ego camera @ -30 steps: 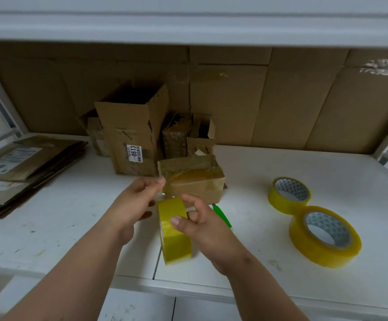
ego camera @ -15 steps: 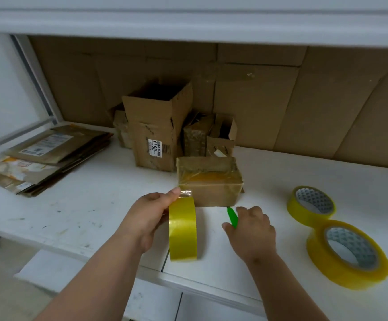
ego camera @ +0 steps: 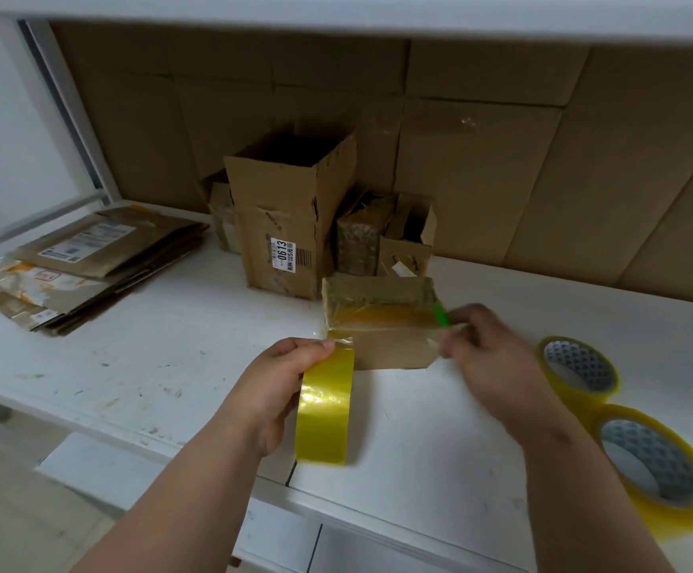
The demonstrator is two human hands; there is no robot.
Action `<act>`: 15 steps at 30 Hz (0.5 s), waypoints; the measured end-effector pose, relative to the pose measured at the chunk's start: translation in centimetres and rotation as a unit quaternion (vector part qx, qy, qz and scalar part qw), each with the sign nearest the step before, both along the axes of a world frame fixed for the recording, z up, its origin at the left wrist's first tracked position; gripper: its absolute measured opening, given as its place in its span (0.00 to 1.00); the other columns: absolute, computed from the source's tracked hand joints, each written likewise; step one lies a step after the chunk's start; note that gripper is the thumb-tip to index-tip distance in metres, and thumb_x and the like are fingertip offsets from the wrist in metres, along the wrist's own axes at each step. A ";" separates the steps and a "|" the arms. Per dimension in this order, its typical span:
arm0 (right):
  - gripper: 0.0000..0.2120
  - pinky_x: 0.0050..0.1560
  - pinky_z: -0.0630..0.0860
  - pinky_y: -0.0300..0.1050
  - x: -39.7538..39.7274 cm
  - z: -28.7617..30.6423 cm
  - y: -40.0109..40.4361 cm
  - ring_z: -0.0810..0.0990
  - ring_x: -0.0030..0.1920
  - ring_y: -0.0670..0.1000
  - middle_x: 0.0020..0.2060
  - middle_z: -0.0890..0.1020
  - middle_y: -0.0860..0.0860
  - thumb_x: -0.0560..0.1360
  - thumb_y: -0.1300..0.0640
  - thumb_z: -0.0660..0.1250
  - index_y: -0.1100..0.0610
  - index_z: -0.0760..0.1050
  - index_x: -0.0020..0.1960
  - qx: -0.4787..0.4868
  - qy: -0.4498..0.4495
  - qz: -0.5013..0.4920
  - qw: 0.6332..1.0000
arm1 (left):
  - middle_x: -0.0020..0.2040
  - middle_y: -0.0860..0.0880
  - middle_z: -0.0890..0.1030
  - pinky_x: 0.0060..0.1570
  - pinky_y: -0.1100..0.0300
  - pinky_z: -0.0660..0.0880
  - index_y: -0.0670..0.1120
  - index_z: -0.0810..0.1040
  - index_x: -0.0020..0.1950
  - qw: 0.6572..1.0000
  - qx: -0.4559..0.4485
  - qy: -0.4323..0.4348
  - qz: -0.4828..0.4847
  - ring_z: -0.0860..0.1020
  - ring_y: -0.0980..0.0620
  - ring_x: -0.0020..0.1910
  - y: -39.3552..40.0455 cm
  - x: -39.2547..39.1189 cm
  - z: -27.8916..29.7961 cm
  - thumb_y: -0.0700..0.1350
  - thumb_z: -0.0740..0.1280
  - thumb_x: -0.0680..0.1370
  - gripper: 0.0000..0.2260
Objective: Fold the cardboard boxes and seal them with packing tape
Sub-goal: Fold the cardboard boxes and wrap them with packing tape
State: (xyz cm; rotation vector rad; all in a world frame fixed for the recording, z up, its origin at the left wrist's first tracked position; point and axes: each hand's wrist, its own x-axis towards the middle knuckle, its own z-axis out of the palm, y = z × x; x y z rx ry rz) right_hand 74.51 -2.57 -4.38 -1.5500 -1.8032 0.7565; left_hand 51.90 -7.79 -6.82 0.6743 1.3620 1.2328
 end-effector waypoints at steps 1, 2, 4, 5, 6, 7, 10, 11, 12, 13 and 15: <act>0.04 0.32 0.68 0.36 -1.2 0.6 -0.3 0.77 0.38 0.39 0.39 0.80 0.38 0.80 0.48 0.62 0.39 0.71 0.53 0.005 -0.019 0.061 0.998 | 0.37 0.49 0.83 0.42 0.55 0.74 0.44 0.82 0.52 1.000 0.002 -0.006 0.004 0.80 0.49 0.39 0.0 0.0 -0.1 0.48 0.73 0.73 0.10; 0.05 0.31 0.67 0.34 -2.4 0.8 -0.5 0.77 0.37 0.37 0.36 0.79 0.36 0.80 0.48 0.62 0.38 0.72 0.54 0.004 -0.039 0.112 0.993 | 0.38 0.48 0.83 0.44 0.54 0.74 0.44 0.82 0.52 1.000 0.004 -0.010 0.007 0.80 0.47 0.40 0.1 0.1 -0.1 0.47 0.73 0.73 0.10; 0.08 0.35 0.71 0.38 -4.4 0.7 -0.5 0.77 0.38 0.39 0.38 0.80 0.37 0.80 0.48 0.63 0.40 0.76 0.58 -0.005 -0.078 0.174 0.982 | 0.39 0.47 0.82 0.46 0.52 0.73 0.44 0.82 0.50 1.000 0.008 -0.015 0.009 0.79 0.45 0.42 0.1 0.2 -0.1 0.47 0.73 0.73 0.09; 0.10 0.39 0.75 0.41 -5.2 0.6 -0.4 0.78 0.41 0.41 0.42 0.81 0.40 0.80 0.48 0.62 0.42 0.77 0.60 -0.005 -0.098 0.189 0.977 | 0.39 0.46 0.82 0.46 0.52 0.72 0.45 0.82 0.50 1.000 0.010 -0.019 0.010 0.79 0.45 0.42 0.0 0.3 -0.1 0.47 0.73 0.73 0.08; 0.11 0.44 0.77 0.44 -5.7 0.6 -0.1 0.79 0.45 0.44 0.46 0.82 0.43 0.81 0.48 0.62 0.43 0.78 0.61 -0.002 -0.118 0.197 0.973 | 0.39 0.46 0.82 0.45 0.52 0.72 0.45 0.82 0.49 1.000 0.011 -0.023 0.013 0.79 0.45 0.42 0.0 0.3 -0.1 0.46 0.73 0.73 0.08; 0.12 0.48 0.77 0.45 -6.0 0.6 0.2 0.79 0.47 0.46 0.48 0.83 0.45 0.81 0.48 0.61 0.44 0.78 0.62 0.005 -0.134 0.199 0.971 | 0.39 0.47 0.82 0.44 0.52 0.73 0.45 0.82 0.49 1.000 0.011 -0.025 0.015 0.79 0.45 0.41 -0.1 0.2 -0.2 0.46 0.73 0.73 0.07; 0.12 0.52 0.77 0.47 -6.4 0.7 1.4 0.79 0.49 0.48 0.51 0.83 0.46 0.80 0.48 0.61 0.44 0.80 0.60 0.022 -0.180 0.192 0.964 | 0.38 0.47 0.82 0.40 0.55 0.73 0.46 0.81 0.49 1.000 0.015 -0.026 0.007 0.79 0.47 0.40 -0.4 0.2 -0.2 0.46 0.74 0.71 0.09; 0.12 0.52 0.77 0.46 -6.5 0.7 1.8 0.79 0.50 0.48 0.51 0.83 0.45 0.80 0.48 0.61 0.44 0.80 0.60 0.021 -0.194 0.188 0.963 | 0.38 0.48 0.81 0.39 0.56 0.73 0.46 0.81 0.48 0.999 0.018 -0.031 0.004 0.79 0.48 0.39 -0.5 0.2 -0.3 0.47 0.74 0.70 0.09; 0.12 0.54 0.76 0.47 -6.5 0.7 2.1 0.79 0.50 0.48 0.52 0.83 0.45 0.80 0.48 0.61 0.44 0.80 0.59 0.017 -0.202 0.183 0.962 | 0.38 0.48 0.81 0.39 0.57 0.73 0.47 0.80 0.47 0.999 0.021 -0.037 0.002 0.79 0.49 0.38 -0.6 0.2 -0.3 0.47 0.74 0.69 0.09; 0.12 0.55 0.76 0.47 -6.6 0.7 2.4 0.79 0.51 0.48 0.51 0.83 0.45 0.80 0.48 0.61 0.44 0.81 0.58 0.010 -0.203 0.180 0.963 | 0.38 0.48 0.81 0.38 0.57 0.73 0.47 0.80 0.47 0.999 0.024 -0.041 0.000 0.79 0.49 0.38 -0.7 0.1 -0.4 0.46 0.74 0.70 0.08; 0.11 0.58 0.74 0.48 -6.8 0.7 2.7 0.79 0.51 0.49 0.49 0.83 0.44 0.81 0.47 0.60 0.44 0.81 0.54 -0.005 -0.198 0.172 0.965 | 0.39 0.48 0.81 0.39 0.57 0.73 0.47 0.79 0.48 0.999 0.027 -0.042 -0.005 0.79 0.49 0.38 -0.9 0.0 -0.5 0.46 0.73 0.73 0.07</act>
